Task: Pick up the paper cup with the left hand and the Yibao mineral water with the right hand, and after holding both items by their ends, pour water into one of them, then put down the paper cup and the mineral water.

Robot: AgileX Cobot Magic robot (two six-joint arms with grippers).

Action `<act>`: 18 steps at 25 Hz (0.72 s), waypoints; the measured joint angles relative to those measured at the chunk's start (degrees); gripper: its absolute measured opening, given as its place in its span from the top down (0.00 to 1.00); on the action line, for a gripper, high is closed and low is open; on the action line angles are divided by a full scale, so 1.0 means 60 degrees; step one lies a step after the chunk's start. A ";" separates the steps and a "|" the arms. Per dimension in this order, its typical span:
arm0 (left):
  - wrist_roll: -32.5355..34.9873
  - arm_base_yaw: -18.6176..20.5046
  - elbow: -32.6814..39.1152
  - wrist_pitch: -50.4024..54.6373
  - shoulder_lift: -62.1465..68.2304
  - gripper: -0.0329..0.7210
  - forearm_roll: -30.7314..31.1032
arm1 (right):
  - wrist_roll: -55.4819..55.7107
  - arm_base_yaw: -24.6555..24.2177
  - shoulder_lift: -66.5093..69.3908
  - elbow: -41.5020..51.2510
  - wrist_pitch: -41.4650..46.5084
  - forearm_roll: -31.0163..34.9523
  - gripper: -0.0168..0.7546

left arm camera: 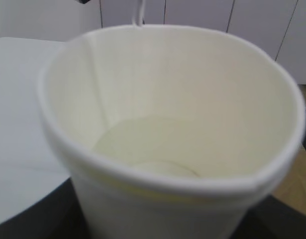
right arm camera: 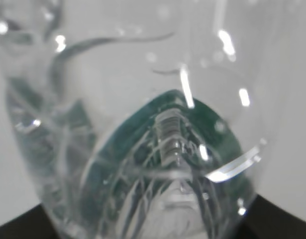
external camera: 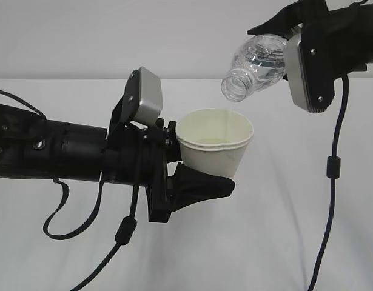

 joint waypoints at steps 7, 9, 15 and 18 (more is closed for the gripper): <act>0.0000 0.0000 0.0000 0.0000 0.0000 0.34 0.0000 | 0.0000 0.0000 0.0000 0.0000 0.0000 0.0000 0.44; 0.0000 0.0000 0.0000 0.0000 0.0000 0.34 -0.0035 | 0.0000 0.0000 0.0000 0.0000 0.0000 0.0000 0.44; 0.0000 0.0000 0.0000 0.0000 0.0000 0.34 -0.0092 | -0.0007 0.0000 0.0000 0.0000 0.0000 0.0000 0.44; 0.0000 0.0000 0.0000 0.0000 0.0000 0.34 -0.0104 | -0.0022 0.0000 0.0000 0.0000 0.0000 0.0000 0.44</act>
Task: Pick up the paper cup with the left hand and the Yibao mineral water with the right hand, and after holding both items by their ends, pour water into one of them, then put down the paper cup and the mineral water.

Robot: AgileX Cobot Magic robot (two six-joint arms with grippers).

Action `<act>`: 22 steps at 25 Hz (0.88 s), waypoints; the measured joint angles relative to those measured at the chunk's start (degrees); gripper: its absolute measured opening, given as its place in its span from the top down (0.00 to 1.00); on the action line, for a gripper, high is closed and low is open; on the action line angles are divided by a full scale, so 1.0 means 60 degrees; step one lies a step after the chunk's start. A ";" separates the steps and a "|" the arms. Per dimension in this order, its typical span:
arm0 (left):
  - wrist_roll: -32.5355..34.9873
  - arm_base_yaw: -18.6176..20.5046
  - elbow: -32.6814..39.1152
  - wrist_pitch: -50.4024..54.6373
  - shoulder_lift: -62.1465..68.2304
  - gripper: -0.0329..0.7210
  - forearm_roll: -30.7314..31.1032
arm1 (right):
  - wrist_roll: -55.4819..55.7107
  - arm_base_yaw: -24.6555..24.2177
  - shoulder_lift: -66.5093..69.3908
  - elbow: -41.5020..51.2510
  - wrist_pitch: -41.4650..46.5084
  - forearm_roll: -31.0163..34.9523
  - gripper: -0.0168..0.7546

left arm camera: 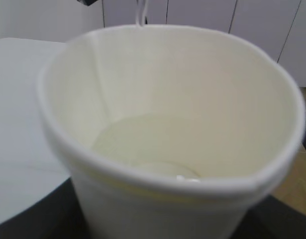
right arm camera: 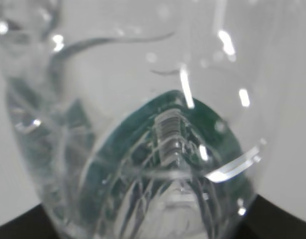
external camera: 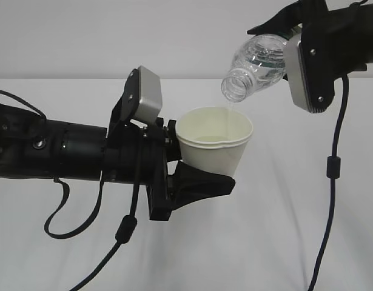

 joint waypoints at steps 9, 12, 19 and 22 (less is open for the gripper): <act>0.0000 0.0000 0.0000 0.0000 0.0000 0.34 0.0000 | -0.0183 0.0000 0.0000 0.0000 0.0000 0.0000 0.44; 0.0000 0.0000 0.0000 0.0000 0.0000 0.34 0.0000 | -0.0192 0.0000 0.0000 0.0000 0.0000 0.0000 0.44; 0.0000 0.0000 0.0000 0.0000 0.0000 0.34 -0.0008 | -0.0206 0.0000 0.0000 0.0000 0.0000 0.0000 0.44; 0.0000 0.0000 0.0000 0.0000 0.0000 0.34 -0.0008 | -0.0206 0.0000 0.0000 0.0000 0.0000 0.0000 0.44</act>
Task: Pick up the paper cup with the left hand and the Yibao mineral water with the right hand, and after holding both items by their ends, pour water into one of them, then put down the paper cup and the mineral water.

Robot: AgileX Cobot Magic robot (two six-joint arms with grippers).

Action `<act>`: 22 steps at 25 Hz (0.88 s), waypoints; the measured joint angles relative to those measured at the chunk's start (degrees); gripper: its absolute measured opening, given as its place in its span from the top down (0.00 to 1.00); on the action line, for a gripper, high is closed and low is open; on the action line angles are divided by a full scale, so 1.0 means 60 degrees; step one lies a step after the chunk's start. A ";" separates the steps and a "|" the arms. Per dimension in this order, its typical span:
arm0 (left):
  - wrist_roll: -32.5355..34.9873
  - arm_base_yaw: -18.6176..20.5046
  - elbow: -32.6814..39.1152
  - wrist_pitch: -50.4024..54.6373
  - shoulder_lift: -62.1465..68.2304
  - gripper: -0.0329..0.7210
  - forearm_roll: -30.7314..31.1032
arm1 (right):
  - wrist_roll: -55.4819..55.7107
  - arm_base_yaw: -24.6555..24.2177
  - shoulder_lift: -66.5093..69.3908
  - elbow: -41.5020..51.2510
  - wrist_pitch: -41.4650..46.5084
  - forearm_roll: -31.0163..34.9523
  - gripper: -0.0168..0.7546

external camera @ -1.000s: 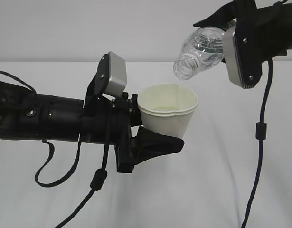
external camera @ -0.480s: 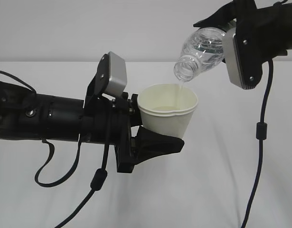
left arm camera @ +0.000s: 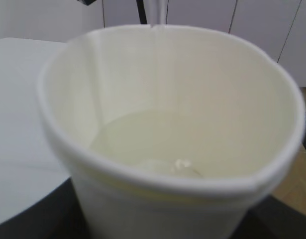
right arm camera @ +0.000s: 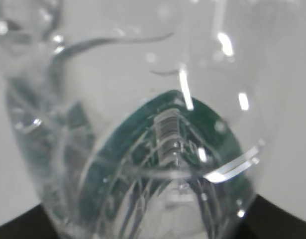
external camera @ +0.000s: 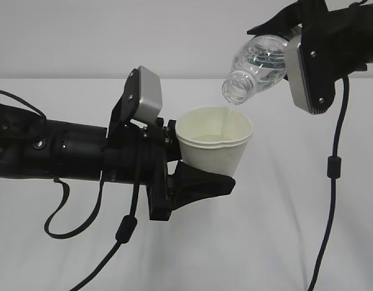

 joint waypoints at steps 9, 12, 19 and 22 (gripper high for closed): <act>0.0000 0.0000 0.0000 -0.0063 0.0000 0.34 0.0000 | 0.0000 0.0000 0.0000 0.0000 0.0000 0.0000 0.44; 0.0000 0.0000 0.0000 -0.0084 0.0000 0.34 0.0000 | 0.0000 0.0000 0.0000 0.0000 0.0000 0.0000 0.44; 0.0000 0.0000 0.0000 -0.0116 0.0000 0.34 0.0037 | 0.0000 0.0000 0.0000 0.0000 -0.0017 0.0000 0.44; 0.0000 0.0000 0.0000 -0.0121 0.0000 0.35 0.0037 | -0.0023 0.0000 0.0000 0.0000 -0.0017 0.0000 0.44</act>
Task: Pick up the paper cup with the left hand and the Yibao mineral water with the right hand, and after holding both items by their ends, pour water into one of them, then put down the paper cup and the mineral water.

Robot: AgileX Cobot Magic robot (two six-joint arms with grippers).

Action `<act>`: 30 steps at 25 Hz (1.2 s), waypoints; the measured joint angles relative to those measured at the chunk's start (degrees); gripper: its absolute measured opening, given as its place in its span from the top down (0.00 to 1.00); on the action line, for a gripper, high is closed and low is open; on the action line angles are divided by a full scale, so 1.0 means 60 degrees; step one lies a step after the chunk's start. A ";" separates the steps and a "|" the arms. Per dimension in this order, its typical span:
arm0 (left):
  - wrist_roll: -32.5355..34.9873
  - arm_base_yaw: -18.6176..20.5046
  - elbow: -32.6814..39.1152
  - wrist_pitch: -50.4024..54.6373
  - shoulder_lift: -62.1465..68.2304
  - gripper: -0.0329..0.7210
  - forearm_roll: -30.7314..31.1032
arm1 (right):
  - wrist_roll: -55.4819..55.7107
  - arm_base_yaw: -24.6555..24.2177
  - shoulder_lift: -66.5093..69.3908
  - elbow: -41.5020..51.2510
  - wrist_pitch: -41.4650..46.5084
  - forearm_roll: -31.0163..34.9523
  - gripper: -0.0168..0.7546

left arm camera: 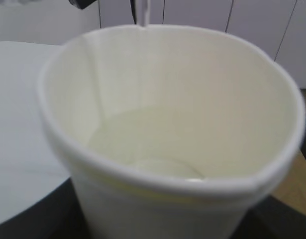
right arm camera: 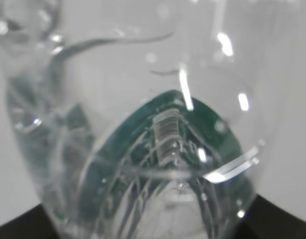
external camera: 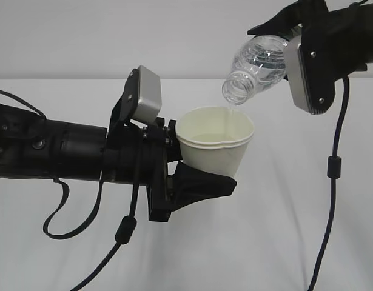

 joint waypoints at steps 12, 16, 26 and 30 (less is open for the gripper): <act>0.0000 -0.0006 0.0000 -0.0043 0.0000 0.35 0.0000 | -0.0159 0.0000 0.0000 0.0000 0.0000 0.0000 0.44; 0.0000 -0.0132 0.0000 -0.0043 0.0000 0.35 0.0019 | -0.0165 0.0000 0.0000 0.0000 0.0000 0.0000 0.44; 0.0000 -0.0166 0.0000 -0.0043 0.0000 0.35 0.0037 | -0.0202 0.0000 -0.0019 0.0000 0.0000 0.0000 0.44; 0.0000 -0.0166 0.0000 -0.0043 0.0000 0.35 0.0037 | -0.0201 0.0000 -0.0031 0.0000 0.0000 0.0000 0.44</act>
